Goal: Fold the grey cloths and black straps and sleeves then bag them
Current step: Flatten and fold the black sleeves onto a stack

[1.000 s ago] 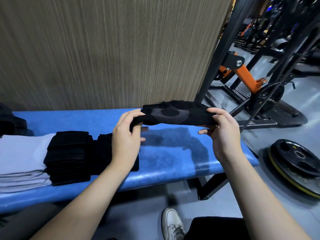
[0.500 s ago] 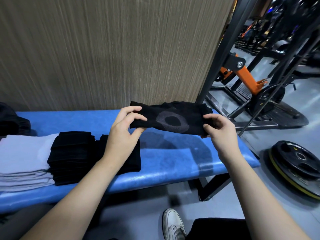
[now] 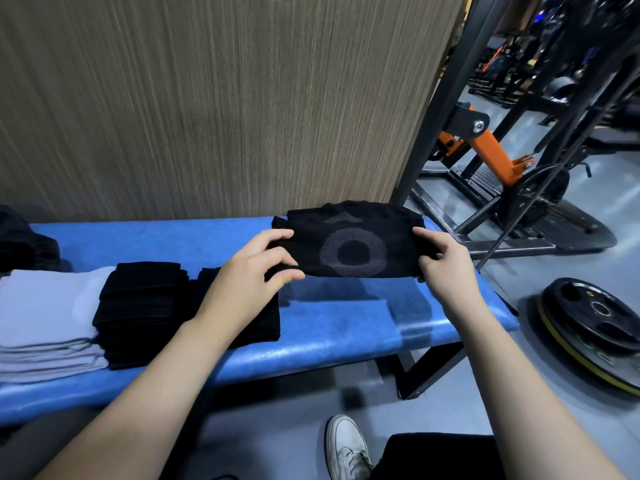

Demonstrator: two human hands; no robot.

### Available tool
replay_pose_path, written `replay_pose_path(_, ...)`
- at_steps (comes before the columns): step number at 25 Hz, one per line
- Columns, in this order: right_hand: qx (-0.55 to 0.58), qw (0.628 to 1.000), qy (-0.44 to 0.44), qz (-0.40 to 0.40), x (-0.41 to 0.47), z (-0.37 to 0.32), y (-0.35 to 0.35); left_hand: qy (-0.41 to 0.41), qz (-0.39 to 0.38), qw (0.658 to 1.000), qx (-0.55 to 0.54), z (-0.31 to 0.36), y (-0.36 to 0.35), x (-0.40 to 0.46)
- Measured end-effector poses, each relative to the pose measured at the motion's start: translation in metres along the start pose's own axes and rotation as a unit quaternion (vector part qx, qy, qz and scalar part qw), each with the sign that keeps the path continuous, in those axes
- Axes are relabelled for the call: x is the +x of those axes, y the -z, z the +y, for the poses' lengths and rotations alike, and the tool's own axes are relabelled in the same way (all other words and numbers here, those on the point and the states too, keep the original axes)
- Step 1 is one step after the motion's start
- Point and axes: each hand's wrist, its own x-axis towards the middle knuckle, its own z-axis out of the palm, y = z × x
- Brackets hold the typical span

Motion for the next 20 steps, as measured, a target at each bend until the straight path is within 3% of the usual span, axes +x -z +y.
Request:
replay_pose_path(3, -0.047, 0.998, -0.039, -0.013, 0.003, 0.011, 0.001, 0.027, -0.087, 0.995, 0.046, 0.001, -0.005, -0.001)
replay_pose_path(7, -0.17, 0.975, -0.086, -0.112, 0.005, 0.029, -0.003, 0.06, -0.207, 0.966, 0.143, 0.002, -0.019, -0.003)
replay_pose_path(9, -0.243, 0.954, -0.084, -0.154, 0.006, 0.037, -0.005, 0.052, -0.212, 0.962, 0.167, 0.001, -0.027, -0.008)
replay_pose_path(11, -0.291, 0.942, -0.056, -0.159, 0.005, 0.038, -0.008, 0.003, -0.14, 0.967, 0.211, -0.001, -0.034, -0.008)
replay_pose_path(14, -0.332, 0.927, 0.057, -0.165, 0.0, 0.032, -0.015, -0.041, -0.071, 0.959, 0.272, 0.003, -0.04, -0.002)
replay_pose_path(16, -0.336, 0.917, 0.093, -0.196, -0.004, 0.034, -0.019, 0.001, -0.131, 0.944, 0.302, 0.002, -0.043, -0.001)
replay_pose_path(20, -0.369, 0.891, 0.051, -0.259, -0.006, 0.046, -0.024, 0.05, -0.214, 0.908, 0.358, -0.001, -0.046, -0.003)
